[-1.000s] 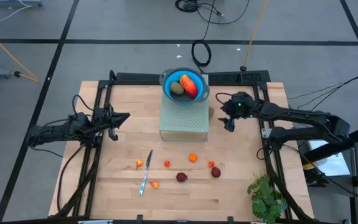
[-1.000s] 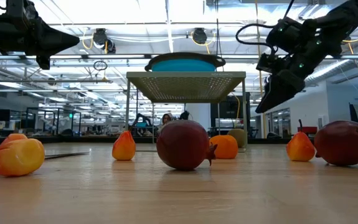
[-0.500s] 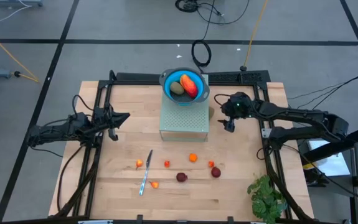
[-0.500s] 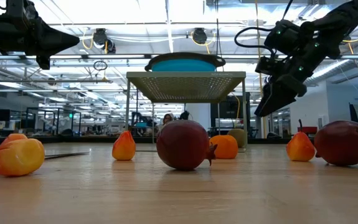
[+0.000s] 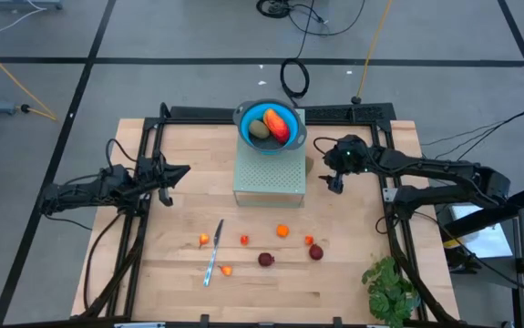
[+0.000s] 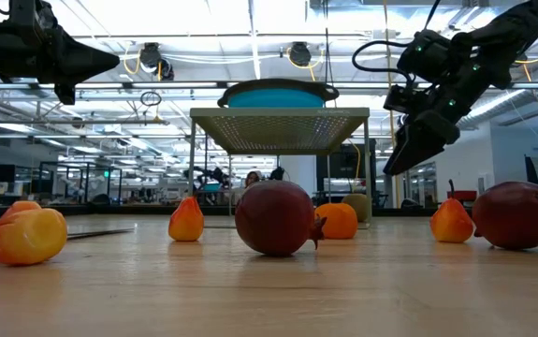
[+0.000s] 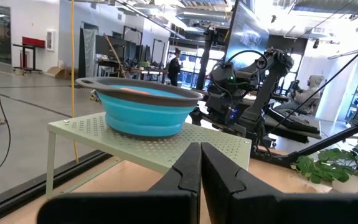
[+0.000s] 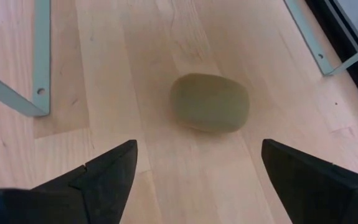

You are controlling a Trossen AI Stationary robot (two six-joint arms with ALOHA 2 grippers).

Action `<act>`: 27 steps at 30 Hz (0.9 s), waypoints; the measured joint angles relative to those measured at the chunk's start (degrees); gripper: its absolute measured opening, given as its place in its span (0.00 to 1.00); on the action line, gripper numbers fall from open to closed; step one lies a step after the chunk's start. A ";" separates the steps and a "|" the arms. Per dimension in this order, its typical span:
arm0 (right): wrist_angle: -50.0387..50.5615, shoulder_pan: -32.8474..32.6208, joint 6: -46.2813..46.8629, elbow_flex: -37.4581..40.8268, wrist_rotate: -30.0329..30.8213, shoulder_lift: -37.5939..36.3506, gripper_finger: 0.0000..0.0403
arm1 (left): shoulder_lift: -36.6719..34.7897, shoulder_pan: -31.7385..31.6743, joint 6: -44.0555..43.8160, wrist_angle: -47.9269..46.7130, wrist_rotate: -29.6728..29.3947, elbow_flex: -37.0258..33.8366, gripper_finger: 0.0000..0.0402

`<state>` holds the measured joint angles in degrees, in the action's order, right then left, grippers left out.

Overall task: Pick & Place Fruit
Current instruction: Put the kiwi into the blue strainer bowl on the shelf

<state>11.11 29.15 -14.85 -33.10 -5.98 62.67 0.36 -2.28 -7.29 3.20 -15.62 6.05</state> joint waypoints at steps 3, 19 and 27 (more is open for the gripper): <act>-0.11 0.00 -1.10 0.00 0.00 0.00 0.86 | 0.00 0.00 0.00 0.00 0.02 0.00 0.02; -0.15 0.00 -2.93 0.00 -0.02 0.00 0.98 | 0.00 0.00 -0.34 0.00 0.01 0.02 0.02; -0.15 0.00 -5.70 0.00 -0.04 0.00 0.98 | -0.01 0.02 -0.30 0.00 0.00 0.01 0.02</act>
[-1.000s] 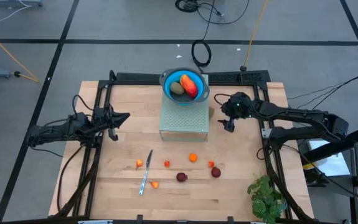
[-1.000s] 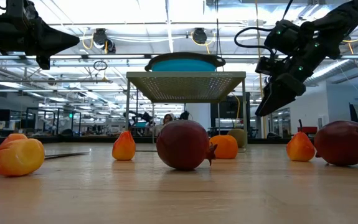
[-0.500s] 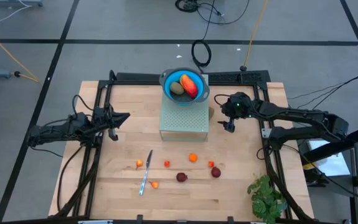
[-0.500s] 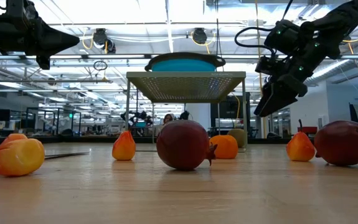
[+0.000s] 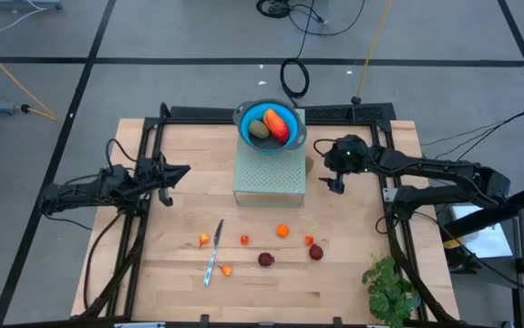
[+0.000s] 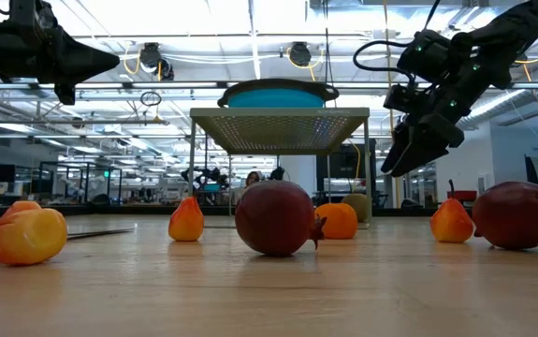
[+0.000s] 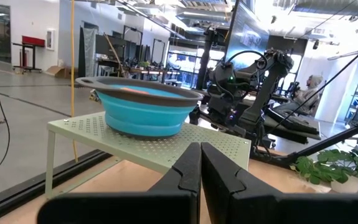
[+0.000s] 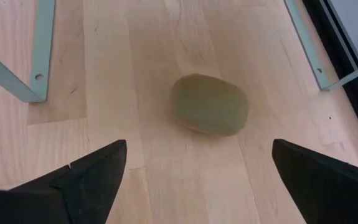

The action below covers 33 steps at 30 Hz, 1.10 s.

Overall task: Pick & Place Fruit
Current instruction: Put the kiwi into the blue strainer bowl on the shelf

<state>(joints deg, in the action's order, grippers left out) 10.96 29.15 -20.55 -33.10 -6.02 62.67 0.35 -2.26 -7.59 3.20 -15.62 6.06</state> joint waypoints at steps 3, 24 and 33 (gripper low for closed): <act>0.00 0.00 0.33 0.00 0.00 0.00 0.98 | 0.01 -0.02 0.49 0.00 0.00 0.01 0.02; -9.52 0.31 -13.25 0.00 -3.21 5.78 0.98 | 0.01 0.00 1.44 0.00 0.00 0.01 0.02; -14.23 1.27 -13.31 -0.02 -4.88 11.93 0.98 | -0.01 -0.01 1.44 0.00 0.00 0.01 0.02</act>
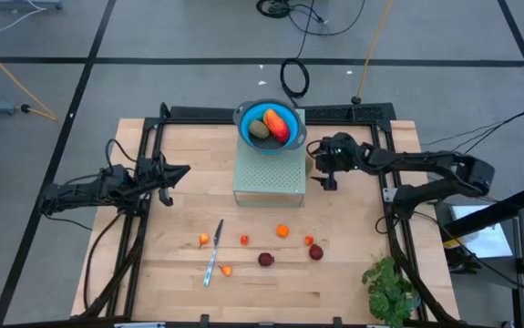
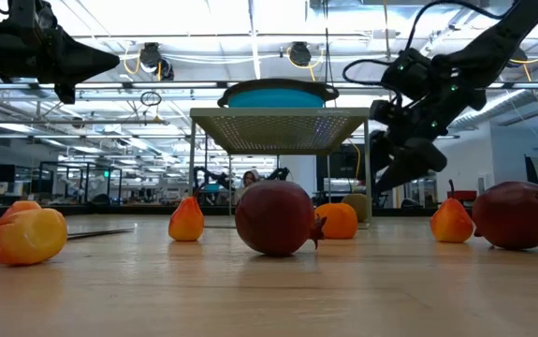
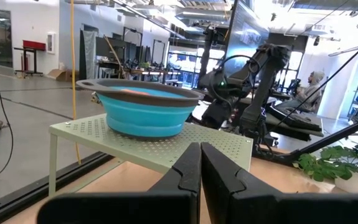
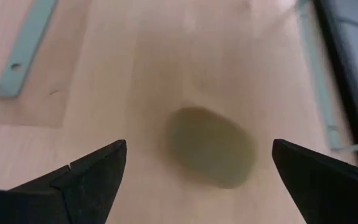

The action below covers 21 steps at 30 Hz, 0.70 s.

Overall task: Pick & Place Fruit
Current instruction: Put the kiwi into the blue strainer bowl on the shelf

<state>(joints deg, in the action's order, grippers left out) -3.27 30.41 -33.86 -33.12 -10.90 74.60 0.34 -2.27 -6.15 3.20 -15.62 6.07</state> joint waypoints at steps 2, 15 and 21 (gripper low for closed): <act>-0.09 -0.02 -0.04 0.02 -1.04 1.18 0.98 | 0.00 0.00 0.00 -0.01 0.00 0.00 0.02; -7.40 0.52 -0.29 0.02 -1.24 6.46 0.98 | 0.01 0.01 0.33 -0.02 0.00 -0.01 0.02; -7.80 1.14 -2.19 0.02 -1.37 9.83 0.98 | 0.02 0.00 1.78 0.00 0.00 -0.02 0.02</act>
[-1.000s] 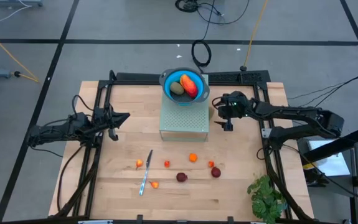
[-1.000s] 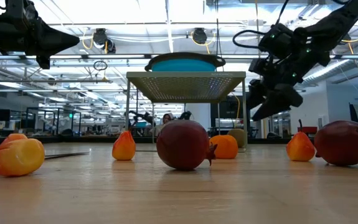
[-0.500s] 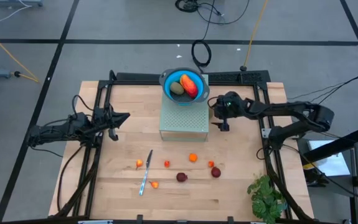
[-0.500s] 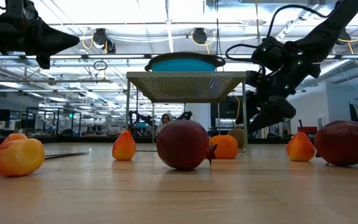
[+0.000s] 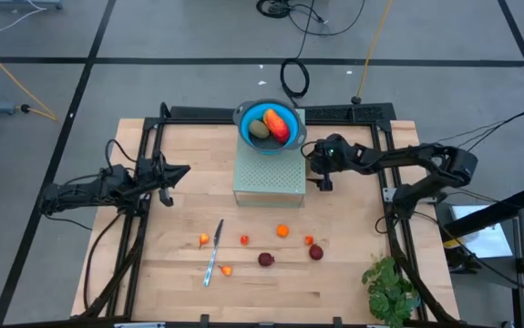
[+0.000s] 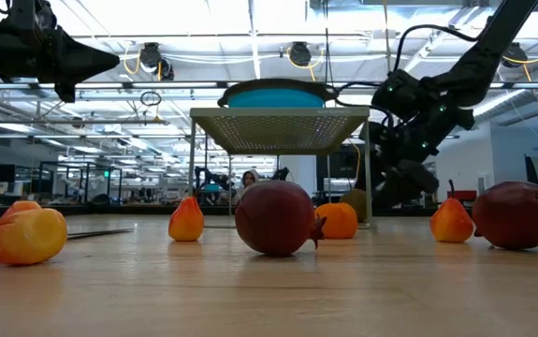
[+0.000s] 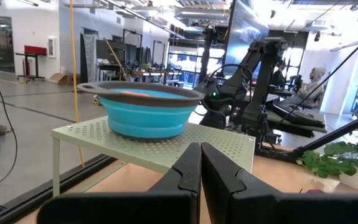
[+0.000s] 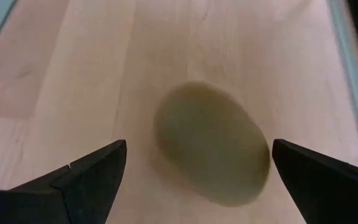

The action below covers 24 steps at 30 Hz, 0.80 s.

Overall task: Pick & Place Fruit
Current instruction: Put the kiwi into the blue strainer bowl on the shelf

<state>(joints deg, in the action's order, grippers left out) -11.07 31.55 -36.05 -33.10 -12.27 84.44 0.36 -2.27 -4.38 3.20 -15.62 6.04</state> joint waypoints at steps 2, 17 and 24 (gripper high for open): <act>-0.95 -0.02 -0.33 0.02 -0.06 1.00 0.98 | 0.00 0.01 -0.24 0.00 0.00 0.01 0.02; -3.29 -0.11 -0.42 0.02 0.06 1.32 0.98 | 0.00 0.01 -0.40 0.00 0.02 0.02 0.02; -4.42 -0.13 -0.42 0.00 -0.22 1.30 0.98 | 0.00 -0.02 -0.43 0.02 0.02 0.02 0.02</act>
<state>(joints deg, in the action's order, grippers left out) -15.50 31.42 -36.47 -33.10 -12.49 85.73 0.36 -2.28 -4.80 3.22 -15.60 6.07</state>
